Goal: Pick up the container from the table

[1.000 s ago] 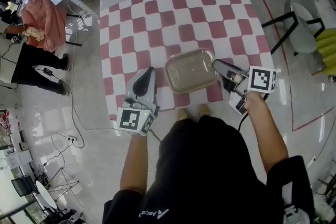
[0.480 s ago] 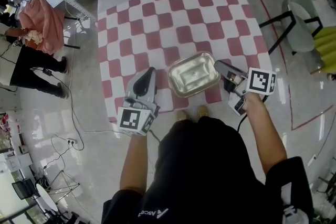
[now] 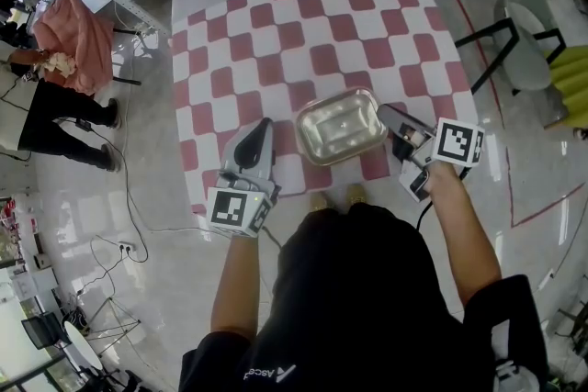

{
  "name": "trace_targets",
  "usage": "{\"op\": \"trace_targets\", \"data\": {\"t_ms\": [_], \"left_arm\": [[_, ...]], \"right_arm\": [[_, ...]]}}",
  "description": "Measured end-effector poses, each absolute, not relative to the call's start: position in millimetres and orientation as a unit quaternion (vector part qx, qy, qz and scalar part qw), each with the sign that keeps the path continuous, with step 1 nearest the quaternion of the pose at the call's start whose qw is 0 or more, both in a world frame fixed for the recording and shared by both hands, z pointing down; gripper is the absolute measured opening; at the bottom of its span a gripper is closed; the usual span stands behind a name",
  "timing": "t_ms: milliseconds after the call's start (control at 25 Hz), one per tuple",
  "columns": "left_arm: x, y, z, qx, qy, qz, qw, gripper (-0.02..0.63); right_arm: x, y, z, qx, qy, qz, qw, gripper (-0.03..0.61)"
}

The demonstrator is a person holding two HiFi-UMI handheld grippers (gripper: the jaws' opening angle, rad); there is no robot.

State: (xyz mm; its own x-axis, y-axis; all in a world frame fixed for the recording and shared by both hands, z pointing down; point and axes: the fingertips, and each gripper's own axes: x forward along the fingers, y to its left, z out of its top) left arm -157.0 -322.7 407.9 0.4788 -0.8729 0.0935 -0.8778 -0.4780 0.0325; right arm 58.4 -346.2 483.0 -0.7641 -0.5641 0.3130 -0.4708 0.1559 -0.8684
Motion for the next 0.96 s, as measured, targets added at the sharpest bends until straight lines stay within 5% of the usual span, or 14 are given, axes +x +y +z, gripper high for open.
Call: {"op": "trace_targets", "data": {"t_ms": [960], "left_arm": [[-160.4,-316.0,415.0,0.864,-0.502,0.027,0.033,0.011]], "right_arm": [[60.1,-343.0,483.0,-0.350,0.750,-0.556,0.071,0.054]]}}
